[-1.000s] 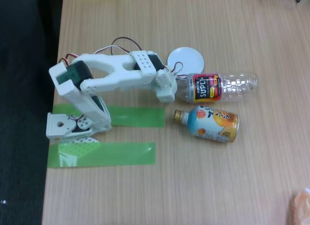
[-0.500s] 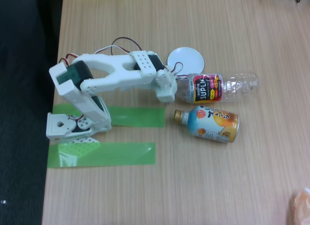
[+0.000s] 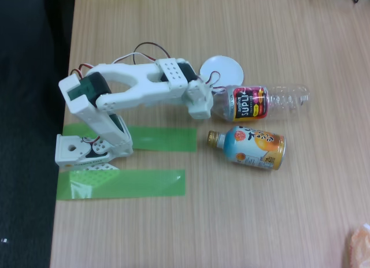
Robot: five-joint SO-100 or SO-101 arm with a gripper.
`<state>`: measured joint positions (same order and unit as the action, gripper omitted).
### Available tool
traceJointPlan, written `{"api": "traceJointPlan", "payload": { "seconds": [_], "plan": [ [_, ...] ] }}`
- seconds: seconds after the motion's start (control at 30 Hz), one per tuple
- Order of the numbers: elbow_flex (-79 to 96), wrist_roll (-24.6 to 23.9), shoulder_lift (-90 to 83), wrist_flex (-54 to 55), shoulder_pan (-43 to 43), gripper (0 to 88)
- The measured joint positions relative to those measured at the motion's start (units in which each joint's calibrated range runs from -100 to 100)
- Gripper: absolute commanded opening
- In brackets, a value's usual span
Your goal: Pick up the plastic bottle and stand it up on the white place
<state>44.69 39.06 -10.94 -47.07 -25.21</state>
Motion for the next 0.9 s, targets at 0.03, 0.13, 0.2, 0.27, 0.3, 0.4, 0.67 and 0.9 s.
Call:
{"api": "traceJointPlan", "payload": {
  "seconds": [0.03, 0.13, 0.2, 0.27, 0.3, 0.4, 0.67, 0.9],
  "plan": [
    [-1.36, 0.00, 0.00, -0.93, -0.52, 13.2],
    [-5.60, 0.00, 0.00, -3.06, -1.94, 13.2],
    [-8.86, 0.00, 0.00, -4.16, -2.91, 13.2],
    [-12.56, 0.00, 0.00, -5.95, -3.81, 13.2],
    [-14.55, 0.00, 0.00, -7.14, -4.11, 13.2],
    [-20.06, 0.05, 0.00, -11.05, -4.41, 13.2],
    [-31.99, 0.00, -1.26, -20.90, -2.32, 13.2],
    [-32.35, 0.00, -8.67, -25.23, 1.20, 13.9]
  ]
}}
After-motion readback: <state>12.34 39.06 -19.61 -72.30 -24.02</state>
